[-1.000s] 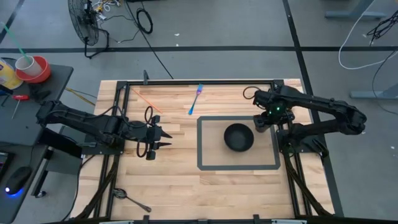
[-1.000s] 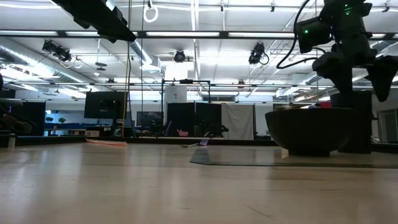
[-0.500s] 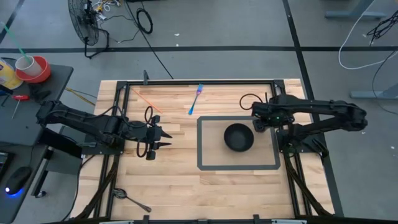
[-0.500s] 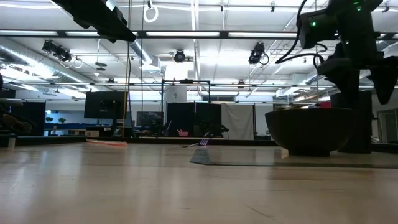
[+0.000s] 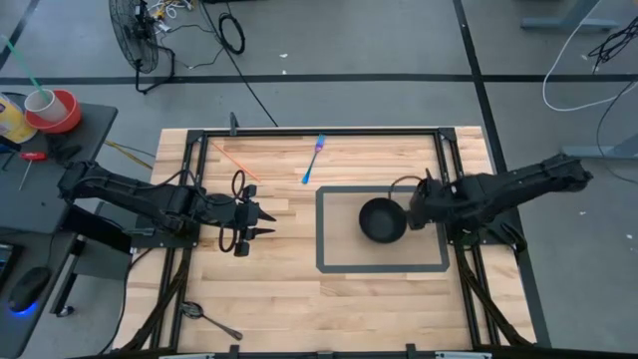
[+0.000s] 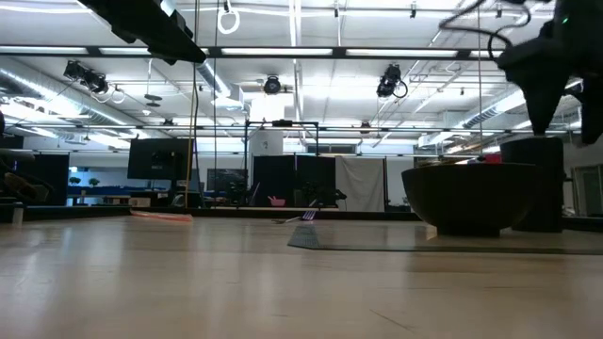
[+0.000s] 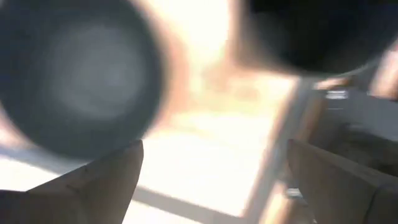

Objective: Pick & Place Utensil
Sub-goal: Put the blue fork into the black bowl

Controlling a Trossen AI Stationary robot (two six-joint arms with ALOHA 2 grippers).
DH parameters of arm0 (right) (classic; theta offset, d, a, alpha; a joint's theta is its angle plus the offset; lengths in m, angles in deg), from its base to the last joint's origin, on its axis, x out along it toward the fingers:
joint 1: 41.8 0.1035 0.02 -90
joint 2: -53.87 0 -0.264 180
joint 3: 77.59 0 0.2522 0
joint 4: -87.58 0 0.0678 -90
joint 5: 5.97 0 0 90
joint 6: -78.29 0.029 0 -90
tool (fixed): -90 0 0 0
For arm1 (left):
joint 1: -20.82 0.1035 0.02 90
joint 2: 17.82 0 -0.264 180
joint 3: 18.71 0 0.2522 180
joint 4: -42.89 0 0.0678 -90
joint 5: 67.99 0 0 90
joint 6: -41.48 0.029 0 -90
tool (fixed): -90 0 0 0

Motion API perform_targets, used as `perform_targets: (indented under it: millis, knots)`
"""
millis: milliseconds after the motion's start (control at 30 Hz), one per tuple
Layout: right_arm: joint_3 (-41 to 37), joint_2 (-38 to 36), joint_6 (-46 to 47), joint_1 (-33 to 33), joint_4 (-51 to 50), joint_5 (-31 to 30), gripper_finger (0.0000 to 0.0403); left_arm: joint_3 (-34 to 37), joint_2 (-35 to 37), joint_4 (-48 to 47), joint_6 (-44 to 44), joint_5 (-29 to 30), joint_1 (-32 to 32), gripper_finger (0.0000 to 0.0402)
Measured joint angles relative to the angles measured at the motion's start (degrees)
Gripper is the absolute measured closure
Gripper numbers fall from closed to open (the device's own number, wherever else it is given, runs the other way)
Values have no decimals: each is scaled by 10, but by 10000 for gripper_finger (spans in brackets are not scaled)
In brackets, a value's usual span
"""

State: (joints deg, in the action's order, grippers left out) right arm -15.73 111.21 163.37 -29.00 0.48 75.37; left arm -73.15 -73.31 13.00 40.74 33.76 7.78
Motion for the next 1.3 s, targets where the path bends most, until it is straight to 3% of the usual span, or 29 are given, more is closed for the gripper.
perform_targets:
  millis: [233, 367, 500, 767, 1033, 1300]
  knots:
    - [0, -1, -17, 123, 201, -71, 30, 0, 0, 0, 0, 0, 0, 271]
    - [0, 13, -92, 152, 306, -94, 40, 0, 0, 0, 0, 0, 0, 271]
    - [1, 60, -191, 154, 397, -78, 42, 0, 0, 0, 0, 0, 0, 271]
    - [51, 189, -348, 88, 375, -37, 44, 0, 0, 0, 0, 0, 0, 271]
    - [188, 301, -531, 7, 369, -148, 61, 0, 0, 0, 0, 0, 0, 271]
    - [265, 411, -611, -81, 500, -157, 83, 1, 0, 0, 0, 0, 0, 271]
